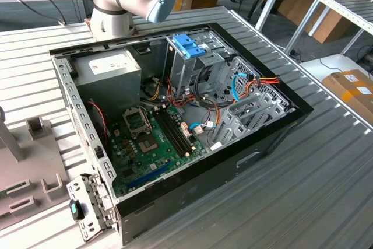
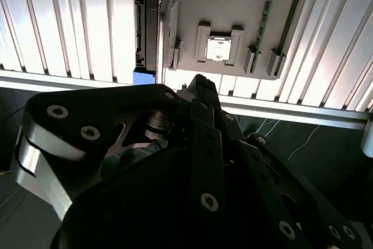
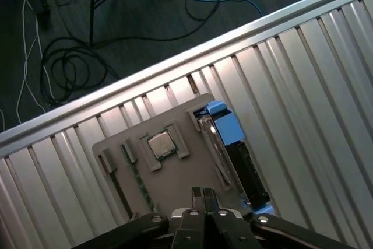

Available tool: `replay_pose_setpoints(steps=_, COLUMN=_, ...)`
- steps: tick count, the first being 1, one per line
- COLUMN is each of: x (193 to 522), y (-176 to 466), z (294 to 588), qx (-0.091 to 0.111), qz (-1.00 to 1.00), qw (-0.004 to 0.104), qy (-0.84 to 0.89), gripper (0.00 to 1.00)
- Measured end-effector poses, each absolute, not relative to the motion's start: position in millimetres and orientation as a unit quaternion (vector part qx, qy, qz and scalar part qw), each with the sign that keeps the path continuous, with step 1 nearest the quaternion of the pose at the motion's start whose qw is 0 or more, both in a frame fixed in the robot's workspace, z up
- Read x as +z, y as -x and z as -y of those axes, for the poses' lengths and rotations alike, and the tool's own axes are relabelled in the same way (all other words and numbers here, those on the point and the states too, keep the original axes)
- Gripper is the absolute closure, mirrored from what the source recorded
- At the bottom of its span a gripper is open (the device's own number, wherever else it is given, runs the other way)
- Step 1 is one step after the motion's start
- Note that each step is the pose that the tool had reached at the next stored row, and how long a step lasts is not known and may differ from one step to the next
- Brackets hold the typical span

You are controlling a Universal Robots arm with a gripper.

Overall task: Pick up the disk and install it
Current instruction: 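Pick up the disk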

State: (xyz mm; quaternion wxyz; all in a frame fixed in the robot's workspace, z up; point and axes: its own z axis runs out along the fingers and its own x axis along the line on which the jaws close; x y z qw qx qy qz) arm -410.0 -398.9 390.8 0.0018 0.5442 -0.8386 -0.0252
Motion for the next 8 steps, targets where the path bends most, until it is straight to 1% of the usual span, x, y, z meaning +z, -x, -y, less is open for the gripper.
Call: replay_pose_setpoints(steps=8, x=390.3, y=409.2, z=398.9, qx=-0.025, qz=0.812, qw=0.003, qy=-0.583, gripper=0.90)
